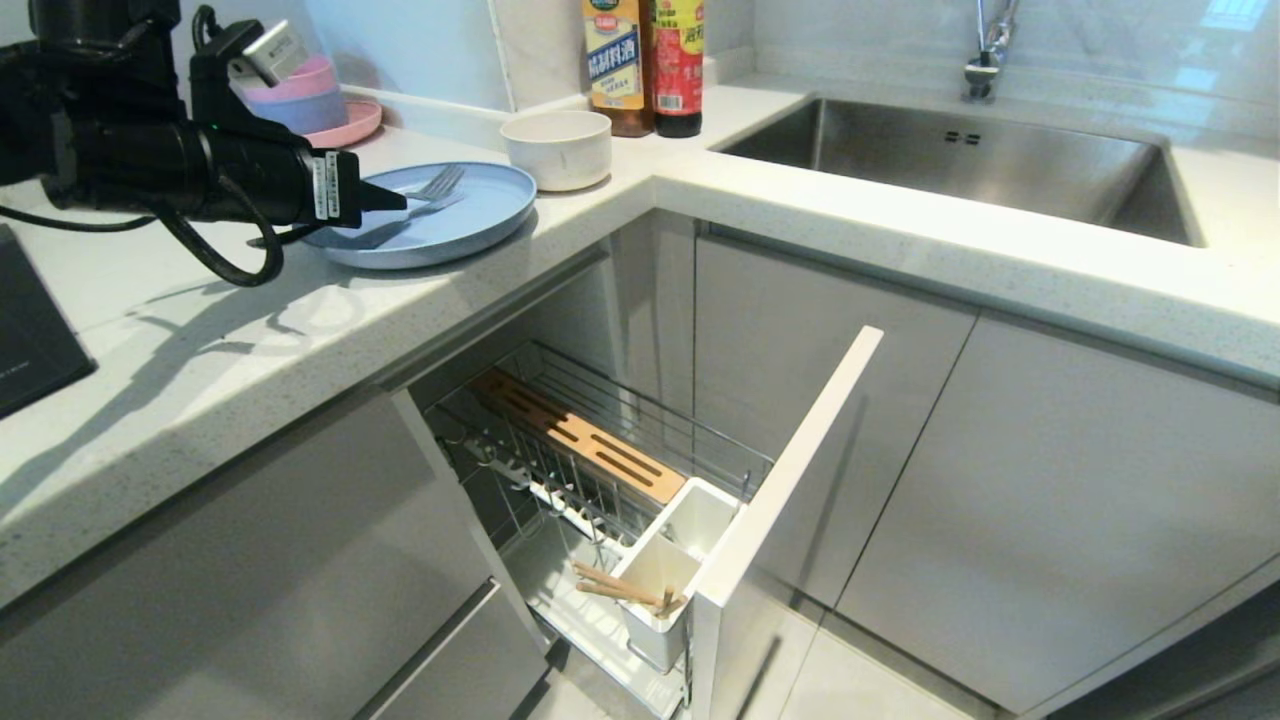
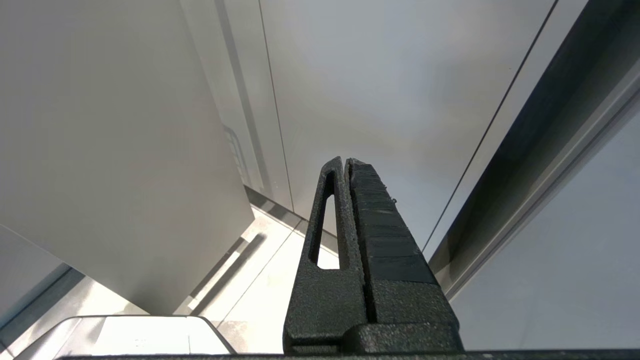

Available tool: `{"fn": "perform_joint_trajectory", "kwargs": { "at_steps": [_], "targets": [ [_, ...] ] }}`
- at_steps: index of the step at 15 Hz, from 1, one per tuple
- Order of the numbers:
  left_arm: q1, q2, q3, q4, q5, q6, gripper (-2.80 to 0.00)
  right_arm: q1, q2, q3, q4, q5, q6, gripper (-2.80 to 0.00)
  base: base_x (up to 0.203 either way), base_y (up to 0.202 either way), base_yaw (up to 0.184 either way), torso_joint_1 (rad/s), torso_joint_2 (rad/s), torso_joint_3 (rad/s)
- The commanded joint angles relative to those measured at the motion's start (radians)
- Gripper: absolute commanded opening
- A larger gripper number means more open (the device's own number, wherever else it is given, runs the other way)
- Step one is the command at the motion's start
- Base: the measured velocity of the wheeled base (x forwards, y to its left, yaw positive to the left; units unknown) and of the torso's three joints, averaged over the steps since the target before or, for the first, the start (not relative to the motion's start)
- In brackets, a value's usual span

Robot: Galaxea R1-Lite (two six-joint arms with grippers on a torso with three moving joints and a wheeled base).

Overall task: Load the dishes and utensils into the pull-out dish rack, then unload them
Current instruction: Pick up the fork and place it in the cupboard

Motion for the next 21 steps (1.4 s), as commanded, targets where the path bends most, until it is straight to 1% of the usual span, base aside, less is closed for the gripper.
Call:
{"fn": "perform_joint_trajectory", "kwargs": {
  "at_steps": [1, 3, 6, 8, 9, 11, 12, 13, 14, 15, 17, 19, 21],
  "targets": [
    [0.000, -0.018, -0.001, -0.009, 0.001, -0.002, -2.80, 0.000, 0.000, 0.002, 0.000, 0.000, 0.000, -2.80, 0.000, 0.000, 0.000, 0.000, 0.00, 0.000],
    [0.000, -0.042, -0.001, -0.031, 0.015, -0.026, -2.80, 0.000, 0.000, 0.002, 0.000, 0.000, 0.000, -2.80, 0.000, 0.000, 0.000, 0.000, 0.00, 0.000],
    [-0.015, -0.085, 0.000, -0.065, 0.070, -0.088, -2.80, 0.000, 0.000, 0.002, 0.000, 0.000, 0.000, -2.80, 0.000, 0.000, 0.000, 0.000, 0.00, 0.000],
    [-0.046, -0.122, 0.000, -0.068, 0.108, -0.164, -2.80, 0.000, 0.000, 0.002, 0.000, 0.000, 0.000, -2.80, 0.000, 0.000, 0.000, 0.000, 0.00, 0.000],
    [-0.071, -0.143, 0.000, -0.067, 0.126, -0.212, -2.80, 0.000, 0.000, 0.002, 0.000, 0.000, 0.000, -2.80, 0.000, 0.000, 0.000, 0.000, 0.00, 0.000],
    [-0.131, -0.181, 0.001, -0.062, 0.174, -0.331, -2.80, 0.000, 0.000, 0.002, 0.000, 0.000, 0.000, -2.80, 0.000, 0.000, 0.000, 0.000, 0.00, 0.000],
    [-0.157, -0.196, 0.002, -0.059, 0.195, -0.381, -2.80, 0.000, 0.000, 0.002, 0.000, 0.000, 0.000, -2.80, 0.000, 0.000, 0.000, 0.000, 0.00, 0.000],
    [-0.199, -0.221, 0.006, -0.055, 0.217, -0.436, -2.80, 0.000, 0.000, 0.002, 0.000, 0.000, 0.000, -2.80, 0.000, 0.000, 0.000, 0.000, 0.00, 0.000],
    [-0.236, -0.240, 0.008, -0.041, 0.236, -0.491, -2.80, 0.000, 0.000, 0.002, 0.000, 0.000, 0.000, -2.80, 0.000, 0.000, 0.000, 0.000, 0.00, 0.000],
    [-0.267, -0.260, 0.009, -0.015, 0.246, -0.534, -2.80, 0.000, 0.000, 0.002, 0.000, 0.000, 0.000, -2.80, 0.000, 0.000, 0.000, 0.000, 0.00, 0.000],
    [-0.335, -0.289, 0.012, 0.060, 0.247, -0.616, -2.80, 0.000, 0.000, 0.002, 0.000, 0.000, 0.000, -2.80, 0.000, 0.000, 0.000, 0.000, 0.00, 0.000],
    [-0.396, -0.298, 0.029, 0.158, 0.241, -0.635, -2.80, 0.000, 0.000, 0.002, 0.000, 0.000, 0.000, -2.80, 0.000, 0.000, 0.000, 0.000, 0.00, 0.000],
    [-0.466, -0.298, 0.045, 0.268, 0.237, -0.676, -2.80, 0.000, 0.000, 0.002, 0.000, 0.000, 0.000, -2.80, 0.000, 0.000, 0.000, 0.000, 0.00, 0.000]
  ]
}}
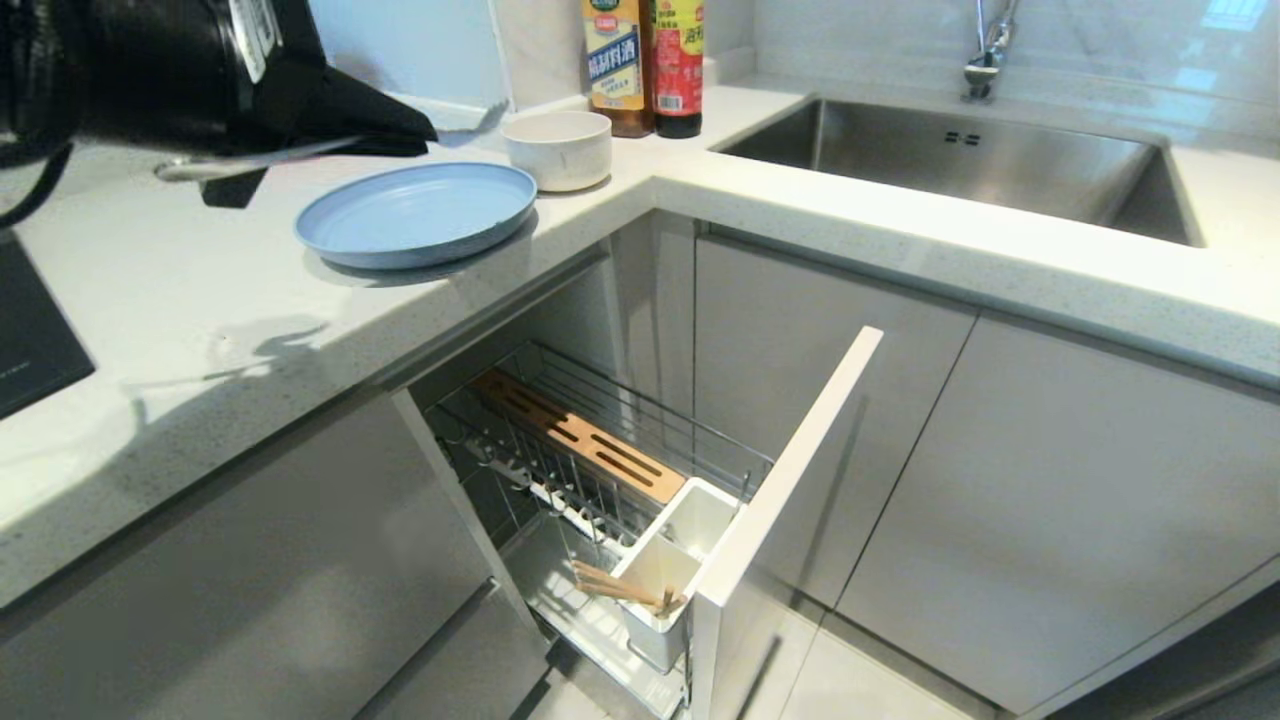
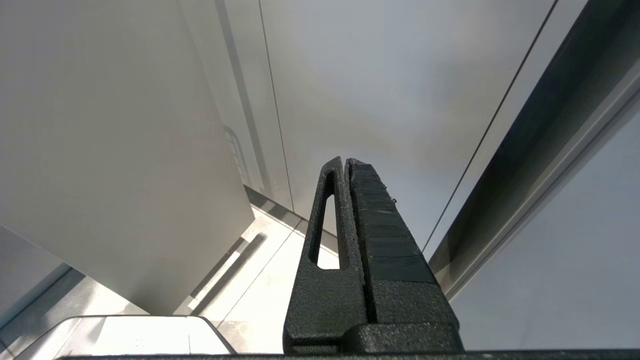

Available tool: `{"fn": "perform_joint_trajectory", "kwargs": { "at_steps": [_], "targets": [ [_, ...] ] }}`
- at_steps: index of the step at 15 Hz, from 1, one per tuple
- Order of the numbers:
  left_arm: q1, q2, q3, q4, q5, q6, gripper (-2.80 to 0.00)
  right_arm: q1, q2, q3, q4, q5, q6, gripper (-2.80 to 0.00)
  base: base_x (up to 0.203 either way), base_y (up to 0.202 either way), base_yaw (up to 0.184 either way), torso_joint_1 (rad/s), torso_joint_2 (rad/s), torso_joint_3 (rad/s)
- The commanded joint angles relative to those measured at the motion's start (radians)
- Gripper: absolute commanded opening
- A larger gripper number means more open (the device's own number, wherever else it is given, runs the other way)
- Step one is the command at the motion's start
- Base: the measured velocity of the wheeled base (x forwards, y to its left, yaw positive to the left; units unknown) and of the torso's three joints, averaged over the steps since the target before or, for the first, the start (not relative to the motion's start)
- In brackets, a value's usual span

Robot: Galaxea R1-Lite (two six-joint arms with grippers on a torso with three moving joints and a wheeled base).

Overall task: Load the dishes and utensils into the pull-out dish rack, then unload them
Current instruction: Pick up the fork and place it in the cupboard

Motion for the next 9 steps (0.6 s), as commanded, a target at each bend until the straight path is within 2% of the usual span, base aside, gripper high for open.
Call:
{"fn": "perform_joint_trajectory", "kwargs": {
  "at_steps": [1, 4, 9],
  "targets": [
    [-0.050, -0.002, 0.009, 0.082, -0.020, -0.022, -2.80, 0.000, 0.000, 0.002, 0.000, 0.000, 0.000, -2.80, 0.000, 0.000, 0.000, 0.000, 0.00, 0.000],
    [-0.096, 0.032, 0.010, 0.179, -0.098, -0.041, -2.80, 0.000, 0.000, 0.002, 0.000, 0.000, 0.000, -2.80, 0.000, 0.000, 0.000, 0.000, 0.00, 0.000],
    [-0.112, 0.172, 0.003, 0.259, -0.095, -0.040, -2.80, 0.000, 0.000, 0.002, 0.000, 0.000, 0.000, -2.80, 0.000, 0.000, 0.000, 0.000, 0.00, 0.000]
  ]
}}
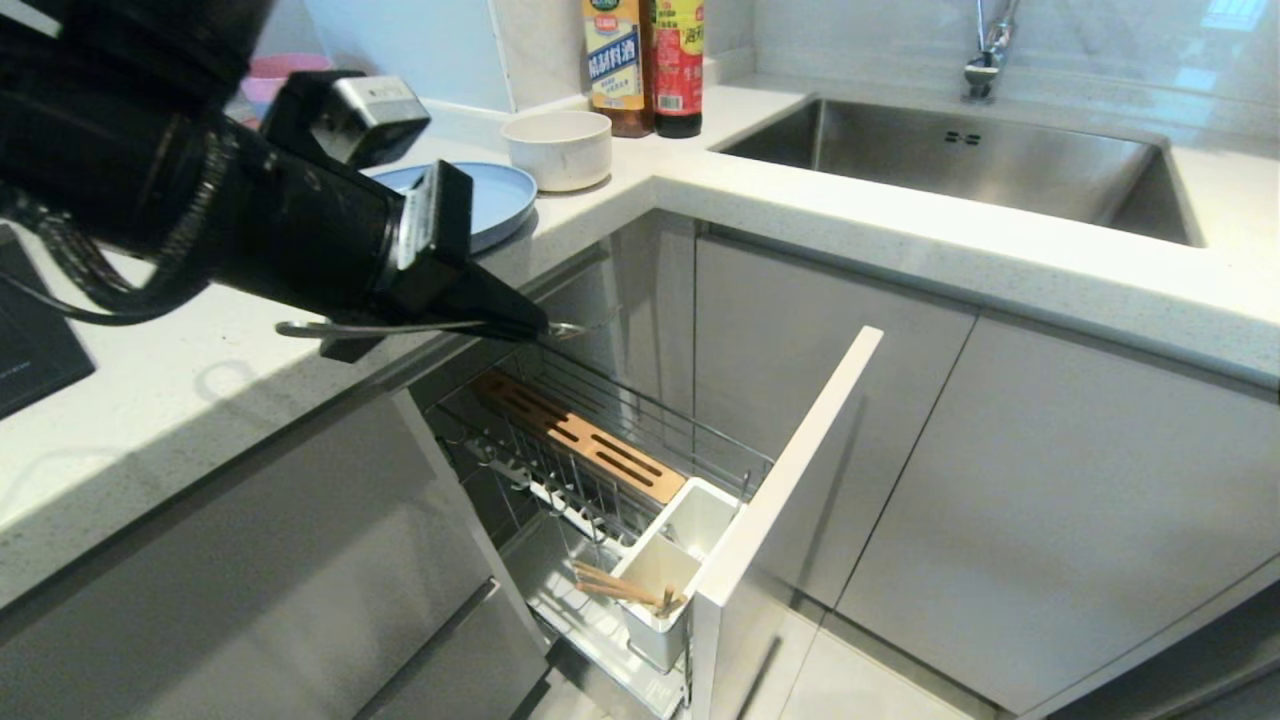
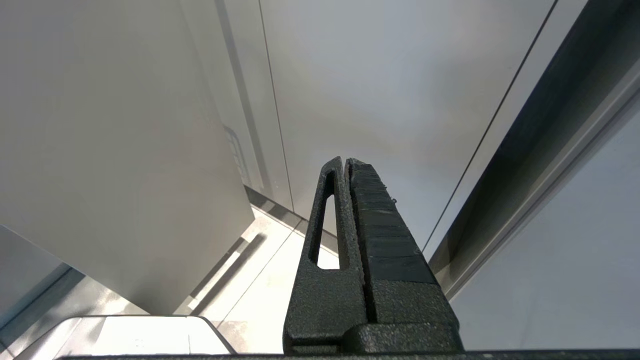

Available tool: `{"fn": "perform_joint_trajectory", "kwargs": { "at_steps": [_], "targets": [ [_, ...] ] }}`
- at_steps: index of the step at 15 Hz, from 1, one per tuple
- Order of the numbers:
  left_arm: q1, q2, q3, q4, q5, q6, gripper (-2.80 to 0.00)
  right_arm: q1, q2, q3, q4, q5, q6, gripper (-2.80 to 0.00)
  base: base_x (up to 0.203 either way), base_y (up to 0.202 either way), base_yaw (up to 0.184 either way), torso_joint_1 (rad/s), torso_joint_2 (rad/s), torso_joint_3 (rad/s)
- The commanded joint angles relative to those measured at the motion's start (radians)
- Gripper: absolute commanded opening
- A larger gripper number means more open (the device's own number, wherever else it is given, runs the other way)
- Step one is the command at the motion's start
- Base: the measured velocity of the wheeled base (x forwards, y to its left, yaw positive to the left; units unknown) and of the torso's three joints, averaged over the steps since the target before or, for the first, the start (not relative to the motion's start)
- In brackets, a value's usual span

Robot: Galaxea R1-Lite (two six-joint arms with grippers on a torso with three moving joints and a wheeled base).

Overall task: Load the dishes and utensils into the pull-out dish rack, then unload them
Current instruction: Pick up the fork and place it in the cupboard

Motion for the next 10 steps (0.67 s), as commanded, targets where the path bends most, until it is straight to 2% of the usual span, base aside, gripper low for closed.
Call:
{"fn": "perform_joint_trajectory", "kwargs": {
  "at_steps": [1, 6, 10],
  "targets": [
    [-0.004, 0.085, -0.004, 0.017, 0.001, -0.003, -2.80, 0.000, 0.000, 0.002, 0.000, 0.000, 0.000, -2.80, 0.000, 0.000, 0.000, 0.000, 0.00, 0.000],
    [-0.050, 0.182, -0.021, 0.022, 0.011, -0.001, -2.80, 0.000, 0.000, 0.002, 0.000, 0.000, 0.000, -2.80, 0.000, 0.000, 0.000, 0.000, 0.00, 0.000],
    [-0.100, 0.245, -0.011, 0.024, 0.081, -0.003, -2.80, 0.000, 0.000, 0.002, 0.000, 0.000, 0.000, -2.80, 0.000, 0.000, 0.000, 0.000, 0.00, 0.000]
  ]
}}
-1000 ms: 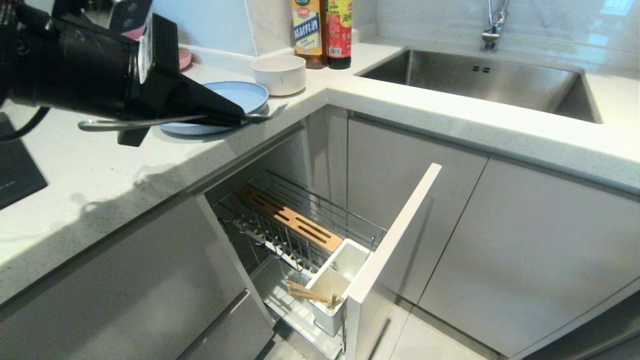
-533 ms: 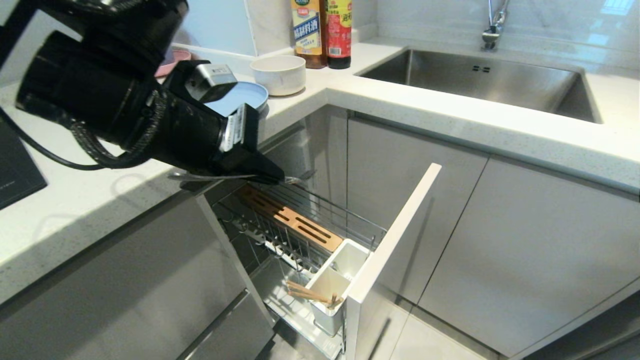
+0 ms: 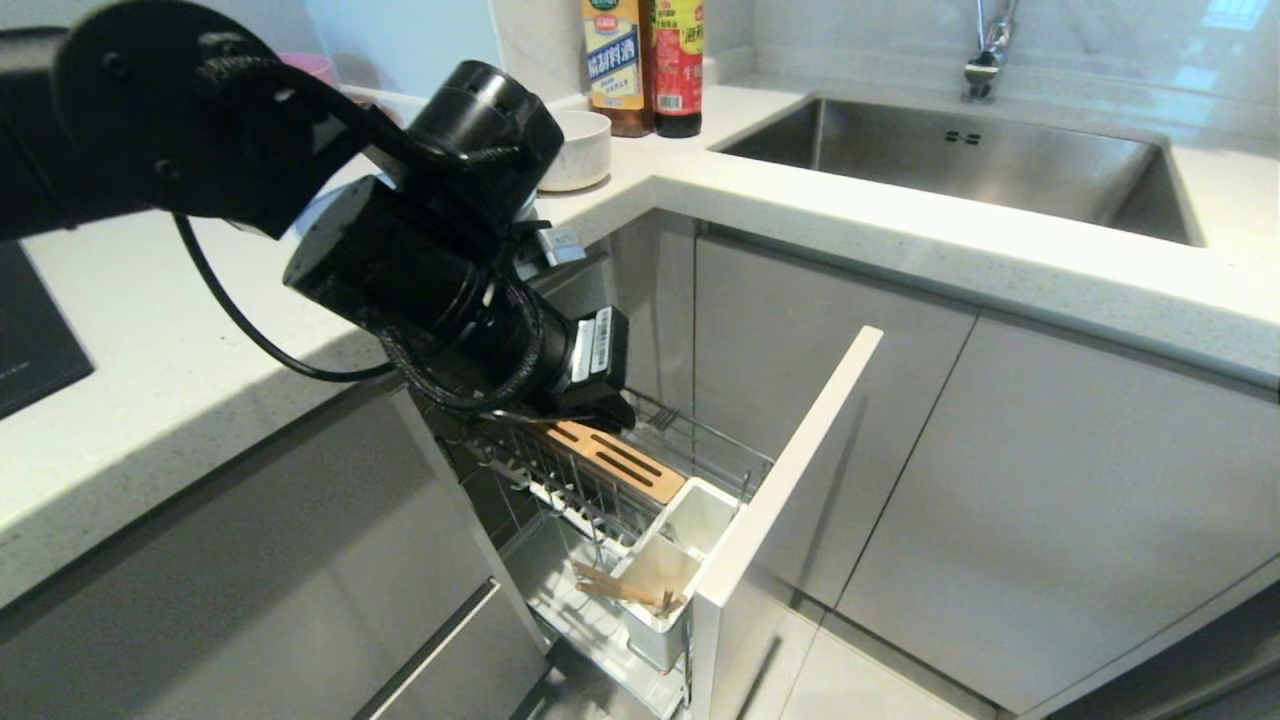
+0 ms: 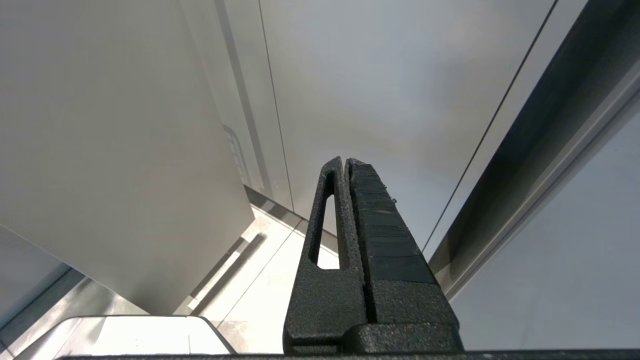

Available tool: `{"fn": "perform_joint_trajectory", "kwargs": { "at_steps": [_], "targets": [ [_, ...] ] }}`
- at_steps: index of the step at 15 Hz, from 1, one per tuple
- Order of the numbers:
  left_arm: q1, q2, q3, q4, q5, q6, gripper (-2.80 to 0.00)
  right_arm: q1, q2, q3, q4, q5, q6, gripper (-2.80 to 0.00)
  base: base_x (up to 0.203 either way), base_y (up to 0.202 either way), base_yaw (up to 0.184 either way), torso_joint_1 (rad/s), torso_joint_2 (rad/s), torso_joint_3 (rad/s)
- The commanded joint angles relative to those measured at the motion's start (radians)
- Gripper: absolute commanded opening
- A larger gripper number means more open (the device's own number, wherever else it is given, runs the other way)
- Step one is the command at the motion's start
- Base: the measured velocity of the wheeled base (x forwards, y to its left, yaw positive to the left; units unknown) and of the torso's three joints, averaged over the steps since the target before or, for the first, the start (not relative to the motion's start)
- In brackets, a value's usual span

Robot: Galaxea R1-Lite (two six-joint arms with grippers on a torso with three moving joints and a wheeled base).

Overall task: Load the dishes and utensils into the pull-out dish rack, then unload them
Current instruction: Pick up the fork and place it in the cupboard

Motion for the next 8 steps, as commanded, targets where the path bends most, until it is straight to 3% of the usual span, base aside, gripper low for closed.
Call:
{"fn": "perform_joint_trajectory", "kwargs": {
  "at_steps": [1, 8],
  "targets": [
    [-0.019, 0.041, 0.006, 0.006, 0.015, -0.004, -2.80, 0.000, 0.000, 0.002, 0.000, 0.000, 0.000, -2.80, 0.000, 0.000, 0.000, 0.000, 0.00, 0.000],
    [-0.032, 0.186, -0.002, 0.006, 0.050, -0.004, -2.80, 0.000, 0.000, 0.002, 0.000, 0.000, 0.000, -2.80, 0.000, 0.000, 0.000, 0.000, 0.00, 0.000]
  ]
}}
